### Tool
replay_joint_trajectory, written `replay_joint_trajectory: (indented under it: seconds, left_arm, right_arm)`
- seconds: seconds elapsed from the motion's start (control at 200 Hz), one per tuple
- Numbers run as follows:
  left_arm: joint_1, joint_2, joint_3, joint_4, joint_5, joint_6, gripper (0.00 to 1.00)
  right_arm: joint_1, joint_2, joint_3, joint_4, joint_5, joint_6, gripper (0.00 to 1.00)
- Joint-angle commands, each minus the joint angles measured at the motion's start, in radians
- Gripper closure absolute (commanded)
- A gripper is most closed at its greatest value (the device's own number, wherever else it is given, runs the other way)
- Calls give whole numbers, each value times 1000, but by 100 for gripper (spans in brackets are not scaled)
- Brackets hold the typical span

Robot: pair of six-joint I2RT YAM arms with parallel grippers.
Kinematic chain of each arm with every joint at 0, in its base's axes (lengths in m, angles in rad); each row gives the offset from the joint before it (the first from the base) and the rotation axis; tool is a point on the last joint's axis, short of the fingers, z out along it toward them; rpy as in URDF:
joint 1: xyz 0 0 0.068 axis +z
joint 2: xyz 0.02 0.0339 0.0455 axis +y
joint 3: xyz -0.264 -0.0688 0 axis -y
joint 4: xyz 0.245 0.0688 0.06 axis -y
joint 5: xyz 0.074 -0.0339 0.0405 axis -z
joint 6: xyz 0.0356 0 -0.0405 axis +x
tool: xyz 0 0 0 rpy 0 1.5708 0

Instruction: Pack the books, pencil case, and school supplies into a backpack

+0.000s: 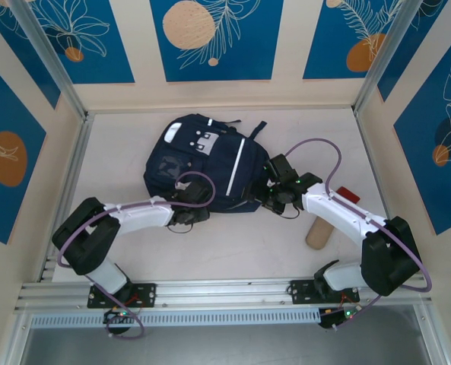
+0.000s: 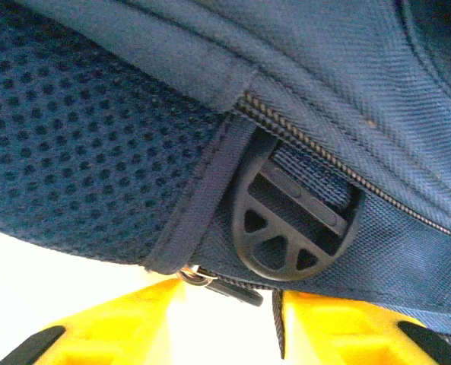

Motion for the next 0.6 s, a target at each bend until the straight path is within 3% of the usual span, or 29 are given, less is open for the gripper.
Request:
replay_joint_trajectory:
  seconds: [0.0, 0.285, 0.41, 0.595]
  left_arm:
    - [-3, 6, 21, -29, -61, -20, 71]
    - [-3, -11, 13, -62, -93, -18, 86]
    - [-3, -5, 11, -59, -92, -17, 86]
    - [-5, 16, 22, -72, -89, -3, 76]
  right_arm:
    - [6, 12, 24, -26, 14, 9, 24]
    - [8, 22, 28, -24, 13, 6, 24]
    - [8, 29, 30, -24, 11, 7, 24]
    - [8, 41, 29, -20, 9, 7, 24]
